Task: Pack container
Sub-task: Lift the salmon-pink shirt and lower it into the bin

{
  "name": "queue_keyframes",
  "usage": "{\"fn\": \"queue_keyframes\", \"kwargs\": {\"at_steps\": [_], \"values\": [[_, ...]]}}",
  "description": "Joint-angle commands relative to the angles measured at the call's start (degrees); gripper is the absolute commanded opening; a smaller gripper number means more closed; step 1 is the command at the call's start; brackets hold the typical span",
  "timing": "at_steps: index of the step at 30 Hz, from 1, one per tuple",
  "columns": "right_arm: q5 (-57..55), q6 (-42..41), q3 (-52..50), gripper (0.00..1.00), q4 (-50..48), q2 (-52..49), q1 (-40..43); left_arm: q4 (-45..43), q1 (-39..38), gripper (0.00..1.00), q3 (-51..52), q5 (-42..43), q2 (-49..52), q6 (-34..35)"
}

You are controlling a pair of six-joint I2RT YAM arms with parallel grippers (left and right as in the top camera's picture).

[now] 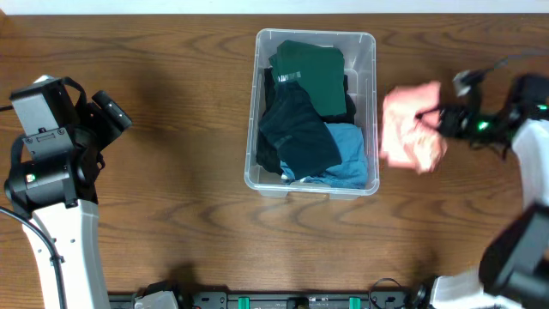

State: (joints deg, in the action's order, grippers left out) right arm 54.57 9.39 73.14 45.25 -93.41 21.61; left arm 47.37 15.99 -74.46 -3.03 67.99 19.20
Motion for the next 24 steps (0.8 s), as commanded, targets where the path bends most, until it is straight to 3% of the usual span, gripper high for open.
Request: {"fn": "queue_keyframes", "kwargs": {"at_steps": [1,8,12,17,24], "values": [[10.1,-11.7,2.0,0.01,-4.7,6.7,-1.3,0.0,0.2,0.98,-0.4,-0.7,-0.1,-0.7],[13.4,-35.1,2.0,0.01,-28.0,14.1,-9.5,0.0,0.2,0.98,-0.4,-0.7,-0.1,-0.7],[12.2,-41.2,2.0,0.01,-35.7,13.9,-17.8,0.0,0.2,0.98,-0.4,-0.7,-0.1,-0.7],[4.9,-45.7,1.9,0.01,-34.9,12.2,-27.7,0.0,0.2,0.98,-0.4,-0.7,-0.1,-0.7],[-6.7,-47.6,1.1,0.01,-27.3,6.2,-31.7,0.0,0.2,0.98,-0.4,-0.7,-0.1,-0.7]]}}
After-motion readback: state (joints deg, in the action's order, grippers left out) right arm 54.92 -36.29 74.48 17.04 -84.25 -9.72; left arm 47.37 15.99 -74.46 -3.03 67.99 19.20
